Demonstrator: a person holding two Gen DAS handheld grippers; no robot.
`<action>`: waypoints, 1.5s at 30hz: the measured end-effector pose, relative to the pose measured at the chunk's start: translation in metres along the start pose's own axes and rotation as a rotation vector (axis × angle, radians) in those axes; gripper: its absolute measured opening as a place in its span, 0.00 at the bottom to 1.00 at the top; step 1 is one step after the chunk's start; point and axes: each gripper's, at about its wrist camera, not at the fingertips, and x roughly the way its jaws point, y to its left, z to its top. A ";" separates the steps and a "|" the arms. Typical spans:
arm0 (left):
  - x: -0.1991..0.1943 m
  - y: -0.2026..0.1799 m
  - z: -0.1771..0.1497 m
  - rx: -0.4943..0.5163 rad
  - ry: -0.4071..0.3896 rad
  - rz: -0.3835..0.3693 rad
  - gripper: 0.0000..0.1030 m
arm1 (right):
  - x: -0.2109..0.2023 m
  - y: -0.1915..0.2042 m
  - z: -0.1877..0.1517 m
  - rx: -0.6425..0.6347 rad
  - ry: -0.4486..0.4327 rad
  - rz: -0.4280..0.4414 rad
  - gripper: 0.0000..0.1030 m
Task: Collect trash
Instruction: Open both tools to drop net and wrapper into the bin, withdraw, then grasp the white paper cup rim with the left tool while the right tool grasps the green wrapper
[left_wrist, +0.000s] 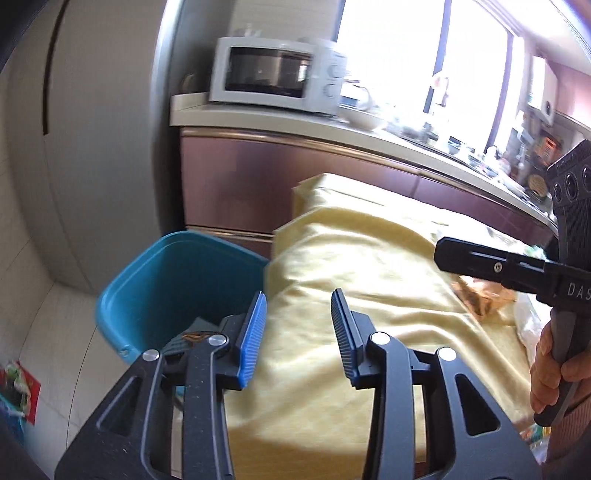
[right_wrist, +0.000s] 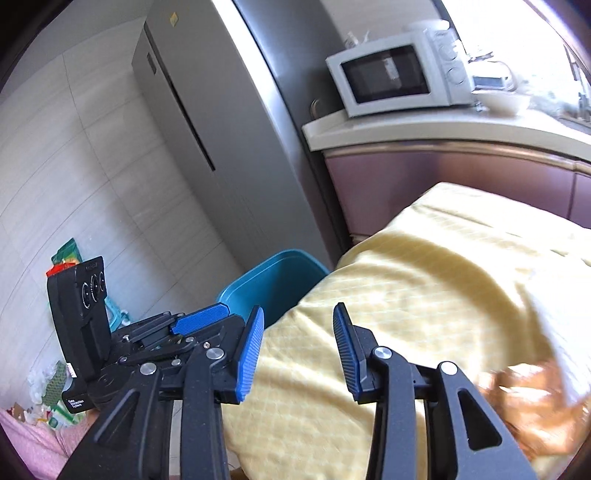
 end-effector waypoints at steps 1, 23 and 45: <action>0.001 -0.010 0.000 0.018 0.000 -0.019 0.36 | -0.007 -0.004 -0.002 0.006 -0.016 -0.016 0.37; 0.027 -0.218 -0.022 0.328 0.110 -0.430 0.50 | -0.184 -0.148 -0.077 0.275 -0.302 -0.477 0.42; 0.069 -0.284 0.006 0.399 0.123 -0.403 0.50 | -0.143 -0.153 -0.044 -0.015 -0.125 -0.659 0.47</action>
